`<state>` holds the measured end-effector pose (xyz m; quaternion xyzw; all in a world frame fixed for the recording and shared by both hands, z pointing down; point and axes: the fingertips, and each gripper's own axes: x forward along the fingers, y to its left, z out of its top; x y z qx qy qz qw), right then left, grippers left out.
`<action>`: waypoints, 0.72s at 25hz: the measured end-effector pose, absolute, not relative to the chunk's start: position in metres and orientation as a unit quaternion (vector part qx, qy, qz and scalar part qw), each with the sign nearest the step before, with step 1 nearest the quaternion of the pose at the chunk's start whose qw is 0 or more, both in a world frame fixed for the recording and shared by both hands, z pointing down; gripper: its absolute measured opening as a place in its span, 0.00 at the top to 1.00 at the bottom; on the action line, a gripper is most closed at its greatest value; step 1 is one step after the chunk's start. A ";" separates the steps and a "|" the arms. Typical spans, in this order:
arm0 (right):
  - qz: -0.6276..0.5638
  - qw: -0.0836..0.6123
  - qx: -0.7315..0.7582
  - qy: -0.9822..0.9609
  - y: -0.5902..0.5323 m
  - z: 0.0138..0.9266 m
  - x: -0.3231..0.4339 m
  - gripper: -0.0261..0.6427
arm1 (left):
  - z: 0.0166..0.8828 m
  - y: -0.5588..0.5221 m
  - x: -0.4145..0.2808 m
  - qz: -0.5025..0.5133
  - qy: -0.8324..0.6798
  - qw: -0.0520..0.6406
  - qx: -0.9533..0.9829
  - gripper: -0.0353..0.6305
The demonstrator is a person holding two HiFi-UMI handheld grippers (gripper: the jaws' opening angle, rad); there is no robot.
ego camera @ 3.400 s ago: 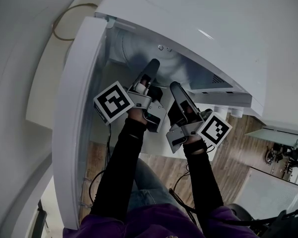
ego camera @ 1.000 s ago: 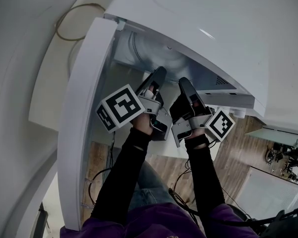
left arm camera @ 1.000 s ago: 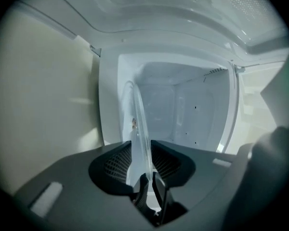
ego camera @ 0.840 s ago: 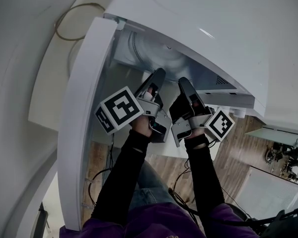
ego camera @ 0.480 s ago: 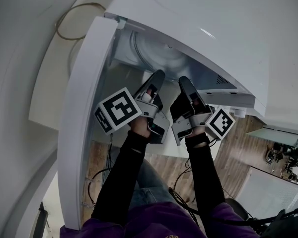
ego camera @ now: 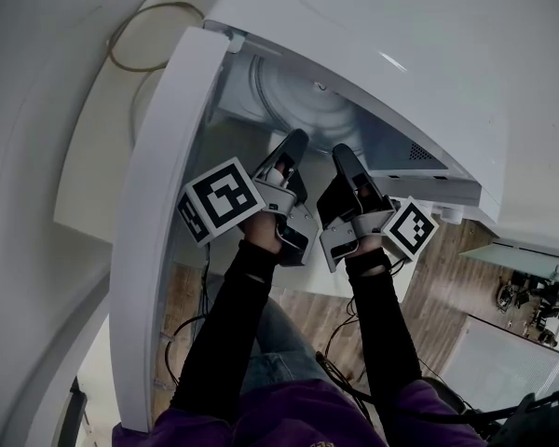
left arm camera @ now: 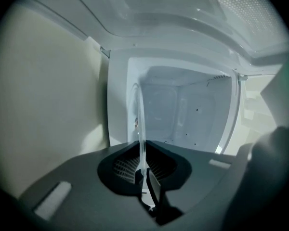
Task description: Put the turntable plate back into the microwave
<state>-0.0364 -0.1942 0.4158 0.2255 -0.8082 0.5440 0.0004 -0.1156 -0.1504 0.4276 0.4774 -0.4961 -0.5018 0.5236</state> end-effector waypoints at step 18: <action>0.545 0.008 0.234 -0.805 -0.194 0.413 -0.041 0.85 | 0.423 -0.151 -0.119 -0.510 -0.499 0.536 0.452 0.89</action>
